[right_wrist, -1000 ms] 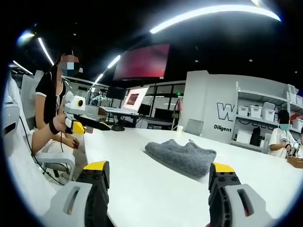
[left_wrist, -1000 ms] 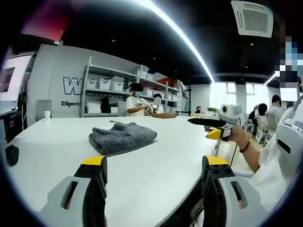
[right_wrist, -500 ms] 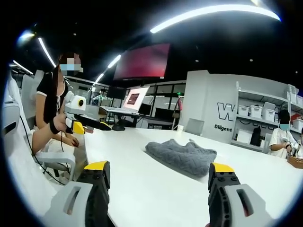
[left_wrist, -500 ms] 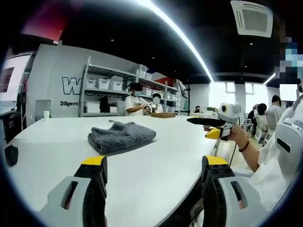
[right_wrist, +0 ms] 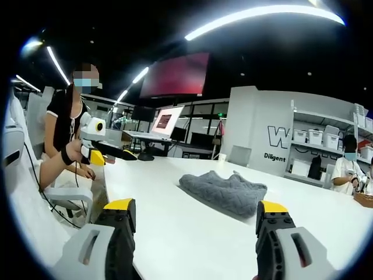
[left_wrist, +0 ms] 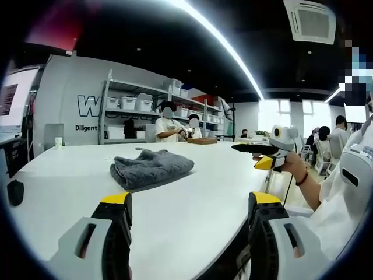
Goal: Open the folded towel by lifting each exposed corner and separating the folded layers until the towel lies flat within the target outline without major curled edges
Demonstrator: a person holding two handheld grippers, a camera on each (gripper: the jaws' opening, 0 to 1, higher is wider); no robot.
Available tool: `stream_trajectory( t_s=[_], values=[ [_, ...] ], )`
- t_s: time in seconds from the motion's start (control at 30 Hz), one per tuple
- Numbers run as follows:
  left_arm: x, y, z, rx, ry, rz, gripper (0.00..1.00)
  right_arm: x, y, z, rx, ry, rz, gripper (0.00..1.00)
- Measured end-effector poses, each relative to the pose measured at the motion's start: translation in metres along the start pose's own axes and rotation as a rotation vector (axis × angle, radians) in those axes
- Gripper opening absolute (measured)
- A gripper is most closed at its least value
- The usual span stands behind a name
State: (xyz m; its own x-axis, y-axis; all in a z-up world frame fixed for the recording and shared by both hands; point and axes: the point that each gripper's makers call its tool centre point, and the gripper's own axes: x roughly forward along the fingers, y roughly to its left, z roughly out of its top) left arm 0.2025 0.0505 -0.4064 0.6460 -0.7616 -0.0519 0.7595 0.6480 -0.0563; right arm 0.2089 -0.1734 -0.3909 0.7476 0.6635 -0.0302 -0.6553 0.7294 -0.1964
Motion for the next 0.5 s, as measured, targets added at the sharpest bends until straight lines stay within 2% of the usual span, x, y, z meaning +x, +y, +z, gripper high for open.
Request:
stream_trajectory(
  t_s=[0.5],
  values=[
    [-0.0015,0.0005,0.0012,-0.001,-0.002,0.003,0.79,-0.0018,0.0018,0.0027,0.000,-0.006,-0.001,0.84]
  ],
)
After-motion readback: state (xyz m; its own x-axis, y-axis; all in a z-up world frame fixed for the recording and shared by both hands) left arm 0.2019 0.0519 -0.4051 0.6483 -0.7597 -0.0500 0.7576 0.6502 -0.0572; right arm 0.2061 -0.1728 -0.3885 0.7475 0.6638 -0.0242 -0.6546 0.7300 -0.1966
